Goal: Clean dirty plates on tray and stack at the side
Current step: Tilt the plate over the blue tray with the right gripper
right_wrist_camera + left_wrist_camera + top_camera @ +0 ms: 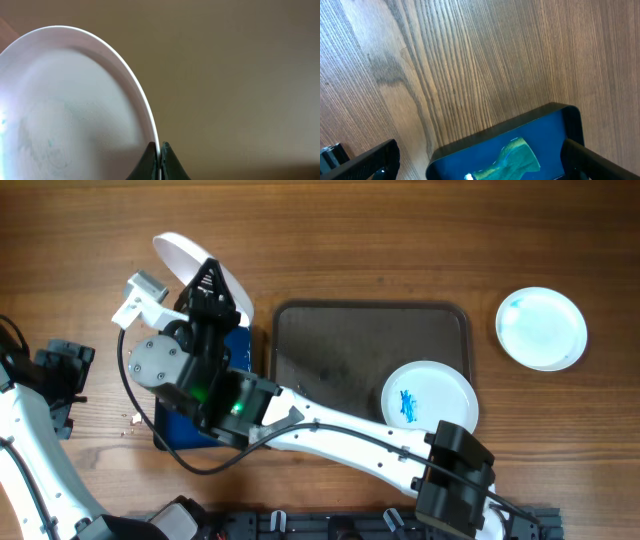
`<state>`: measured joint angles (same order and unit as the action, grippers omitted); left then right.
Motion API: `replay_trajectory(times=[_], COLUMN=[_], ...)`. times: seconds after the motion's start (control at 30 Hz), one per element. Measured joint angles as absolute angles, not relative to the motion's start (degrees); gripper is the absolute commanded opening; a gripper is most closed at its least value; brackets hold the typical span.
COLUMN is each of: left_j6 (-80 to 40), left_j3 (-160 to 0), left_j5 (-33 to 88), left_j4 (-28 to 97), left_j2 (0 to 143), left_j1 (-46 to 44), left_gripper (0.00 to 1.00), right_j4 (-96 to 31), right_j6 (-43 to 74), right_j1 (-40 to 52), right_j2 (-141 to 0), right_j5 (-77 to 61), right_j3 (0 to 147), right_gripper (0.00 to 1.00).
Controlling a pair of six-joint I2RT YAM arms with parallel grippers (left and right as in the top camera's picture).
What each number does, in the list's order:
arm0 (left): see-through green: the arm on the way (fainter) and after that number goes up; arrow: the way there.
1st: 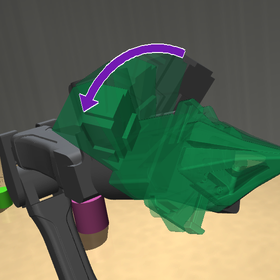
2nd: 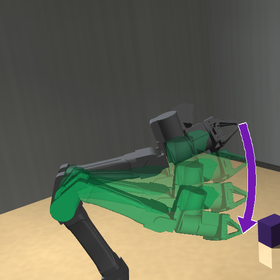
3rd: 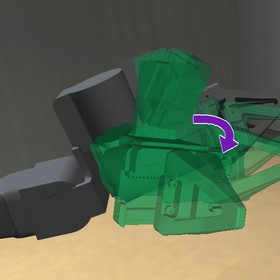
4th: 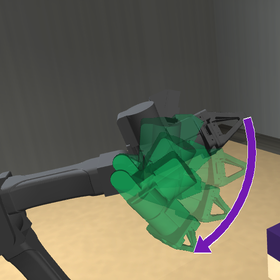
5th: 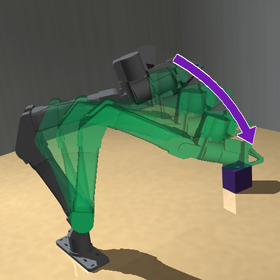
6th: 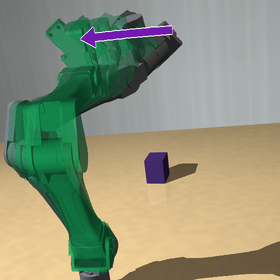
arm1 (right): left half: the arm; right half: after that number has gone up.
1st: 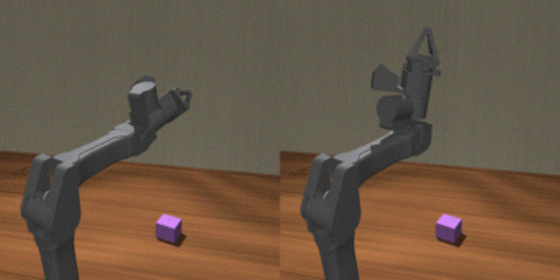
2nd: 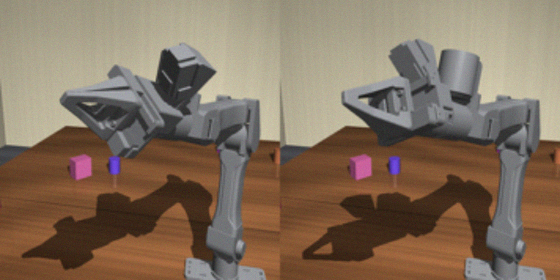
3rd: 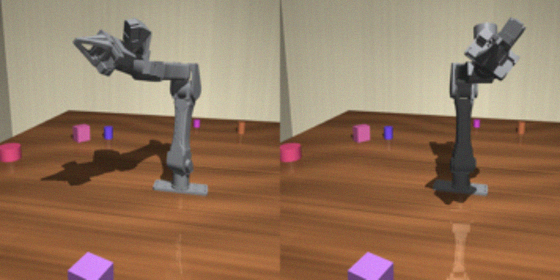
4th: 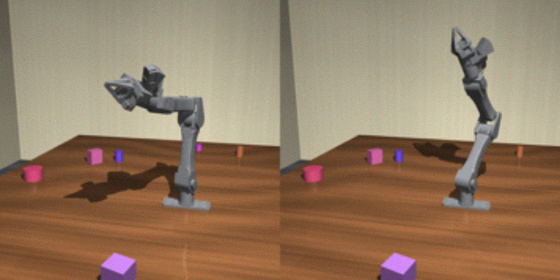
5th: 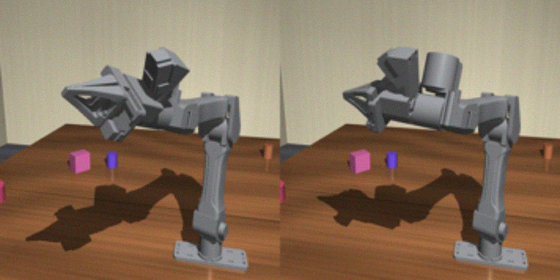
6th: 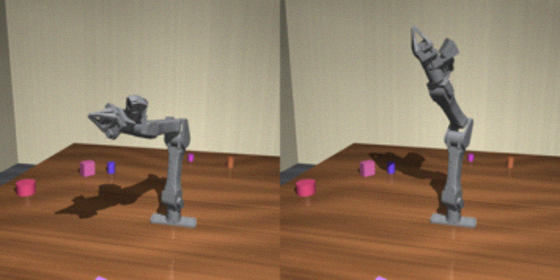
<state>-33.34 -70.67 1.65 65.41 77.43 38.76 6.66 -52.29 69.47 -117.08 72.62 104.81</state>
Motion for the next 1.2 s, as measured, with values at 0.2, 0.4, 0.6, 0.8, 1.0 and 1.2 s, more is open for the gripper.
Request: replay_trajectory(times=[0.2,0.4,0.6,0.8,1.0,1.2], left_j6=[-33.3,-33.3,-33.3,-33.3,-33.3,-33.3], left_j3=[-70.7,-70.7,-70.7,-70.7,-70.7,-70.7], left_j5=[1.7,1.7,1.7,1.7,1.7,1.7], left_j4=[65.4,65.4,65.4,65.4,65.4,65.4], left_j2=[77.4,77.4,77.4,77.4,77.4,77.4], left_j1=[38.8,38.8,38.8,38.8,38.8,38.8], left_gripper=[1.00,1.00,1.00,1.00,1.00,1.00], right_j4=[6.2,6.2,6.2,6.2,6.2,6.2], right_j6=[-55.0,-60.4,-63.4,-64.4,-64.4,-64.4], right_j1=[69.8,69.8,70.0,71.7,72.9,72.9], right_j2=[-117.1,-117.1,-117.1,-117.1,-117.1,-117.1], right_j5=[72.5,71.6,70.8,70.5,70.1,70.1], right_j3=[104.8,104.8,104.8,104.8,104.8,104.8], right_gripper=[0.05,0.05,0.05,0.05,0.05,0.03])
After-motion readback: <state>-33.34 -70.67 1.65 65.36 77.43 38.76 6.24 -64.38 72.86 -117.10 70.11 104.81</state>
